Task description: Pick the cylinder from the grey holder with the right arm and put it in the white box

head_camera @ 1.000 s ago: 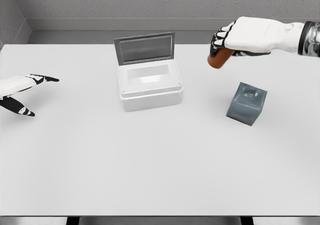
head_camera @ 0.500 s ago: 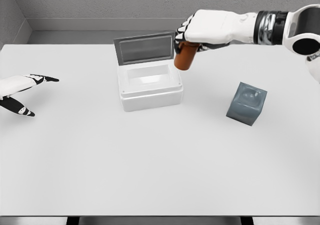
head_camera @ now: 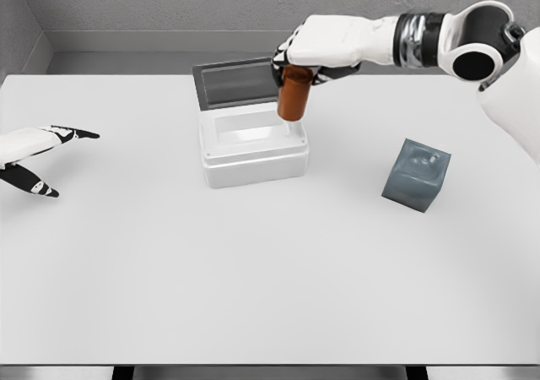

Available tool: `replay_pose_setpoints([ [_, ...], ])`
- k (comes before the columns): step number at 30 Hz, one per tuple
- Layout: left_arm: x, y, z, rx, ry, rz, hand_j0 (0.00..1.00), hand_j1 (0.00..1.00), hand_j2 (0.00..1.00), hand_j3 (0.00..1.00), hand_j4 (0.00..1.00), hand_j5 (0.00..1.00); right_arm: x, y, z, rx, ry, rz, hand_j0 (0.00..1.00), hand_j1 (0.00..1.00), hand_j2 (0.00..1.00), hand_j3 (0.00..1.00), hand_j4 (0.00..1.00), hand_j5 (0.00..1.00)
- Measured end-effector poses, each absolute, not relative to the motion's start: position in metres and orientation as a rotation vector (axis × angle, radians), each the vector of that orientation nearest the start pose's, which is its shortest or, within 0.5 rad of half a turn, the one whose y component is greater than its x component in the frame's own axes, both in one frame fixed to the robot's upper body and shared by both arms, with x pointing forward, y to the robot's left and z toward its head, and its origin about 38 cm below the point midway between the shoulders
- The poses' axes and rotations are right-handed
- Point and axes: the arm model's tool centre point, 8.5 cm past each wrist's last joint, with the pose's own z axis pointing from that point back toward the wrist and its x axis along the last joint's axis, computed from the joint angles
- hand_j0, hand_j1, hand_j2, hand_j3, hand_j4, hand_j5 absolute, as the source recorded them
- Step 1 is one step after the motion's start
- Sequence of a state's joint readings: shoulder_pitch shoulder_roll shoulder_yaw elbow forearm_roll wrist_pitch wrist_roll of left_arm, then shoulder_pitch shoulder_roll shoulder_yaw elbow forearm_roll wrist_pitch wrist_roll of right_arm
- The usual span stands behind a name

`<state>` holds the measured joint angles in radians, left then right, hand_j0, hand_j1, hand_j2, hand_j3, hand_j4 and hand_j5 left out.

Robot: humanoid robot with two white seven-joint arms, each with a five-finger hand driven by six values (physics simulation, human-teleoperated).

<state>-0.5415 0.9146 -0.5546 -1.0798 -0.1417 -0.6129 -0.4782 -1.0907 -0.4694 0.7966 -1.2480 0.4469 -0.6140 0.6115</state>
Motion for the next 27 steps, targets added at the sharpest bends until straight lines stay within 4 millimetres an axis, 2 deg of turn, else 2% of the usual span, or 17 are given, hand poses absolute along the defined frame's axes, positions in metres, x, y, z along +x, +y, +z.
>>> replay_pose_setpoints([
  [9,0.428,0.445,0.168,0.357,-1.265,-1.607,1.00,1.00,1.00,1.00,1.00,1.00,0.515,-0.146,0.298,0.539,1.909,-2.852,0.47,0.47,0.47,0.47,0.47,0.47],
  [17,0.428,0.445,0.167,0.356,-1.264,-1.607,1.00,1.00,1.00,1.00,1.00,1.00,0.519,-0.145,0.292,0.536,1.902,-2.876,0.48,0.48,0.48,0.48,0.48,0.48],
  [18,0.428,0.445,0.167,0.356,-1.264,-1.607,1.00,1.00,1.00,1.00,1.00,1.00,0.519,-0.145,0.291,0.537,1.900,-2.879,0.87,0.87,0.87,0.87,0.87,0.87],
  [19,0.428,0.445,0.167,0.356,-1.264,-1.607,1.00,1.00,1.00,1.00,1.00,1.00,0.519,-0.145,0.291,0.538,1.898,-2.881,1.00,1.00,1.00,1.00,1.00,1.00],
  [27,0.428,0.445,0.167,0.356,-1.264,-1.607,1.00,1.00,1.00,1.00,1.00,1.00,0.520,-0.149,0.290,0.553,1.897,-2.887,1.00,1.00,1.00,1.00,1.00,1.00],
])
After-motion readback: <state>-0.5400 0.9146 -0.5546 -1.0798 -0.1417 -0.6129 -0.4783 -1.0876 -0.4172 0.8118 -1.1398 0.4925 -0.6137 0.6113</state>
